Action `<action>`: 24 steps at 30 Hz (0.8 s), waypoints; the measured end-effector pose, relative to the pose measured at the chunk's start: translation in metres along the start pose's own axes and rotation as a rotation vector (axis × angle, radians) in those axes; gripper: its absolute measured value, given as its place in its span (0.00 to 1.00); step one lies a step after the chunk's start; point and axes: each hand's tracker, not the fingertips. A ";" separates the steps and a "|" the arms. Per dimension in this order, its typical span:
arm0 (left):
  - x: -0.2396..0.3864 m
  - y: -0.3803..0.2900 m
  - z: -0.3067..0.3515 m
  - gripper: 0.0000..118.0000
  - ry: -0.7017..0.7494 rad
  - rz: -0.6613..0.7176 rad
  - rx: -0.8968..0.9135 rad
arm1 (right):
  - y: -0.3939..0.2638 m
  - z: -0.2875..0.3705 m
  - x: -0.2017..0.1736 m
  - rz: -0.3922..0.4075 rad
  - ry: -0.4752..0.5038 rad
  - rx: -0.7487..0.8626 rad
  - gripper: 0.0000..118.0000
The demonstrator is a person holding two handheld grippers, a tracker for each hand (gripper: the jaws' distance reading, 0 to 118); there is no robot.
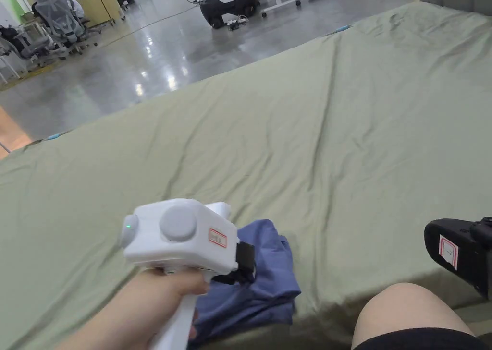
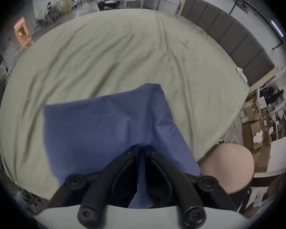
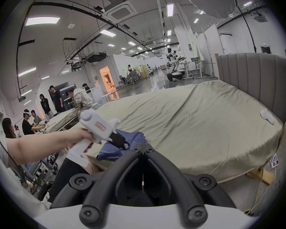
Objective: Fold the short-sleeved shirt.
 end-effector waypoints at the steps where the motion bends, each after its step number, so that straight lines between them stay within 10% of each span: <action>1: 0.007 0.001 -0.008 0.07 0.002 0.003 -0.005 | -0.001 0.000 0.000 0.001 -0.001 -0.005 0.02; 10: 0.004 -0.001 -0.004 0.05 -0.039 -0.065 0.020 | -0.004 -0.033 -0.019 0.012 0.075 -0.100 0.02; 14: -0.016 -0.051 0.090 0.05 -0.142 -0.091 0.305 | 0.006 -0.099 -0.031 0.085 0.116 -0.198 0.02; 24: -0.110 -0.181 0.130 0.05 -0.345 0.239 0.415 | -0.027 -0.320 -0.048 0.046 0.143 -0.593 0.02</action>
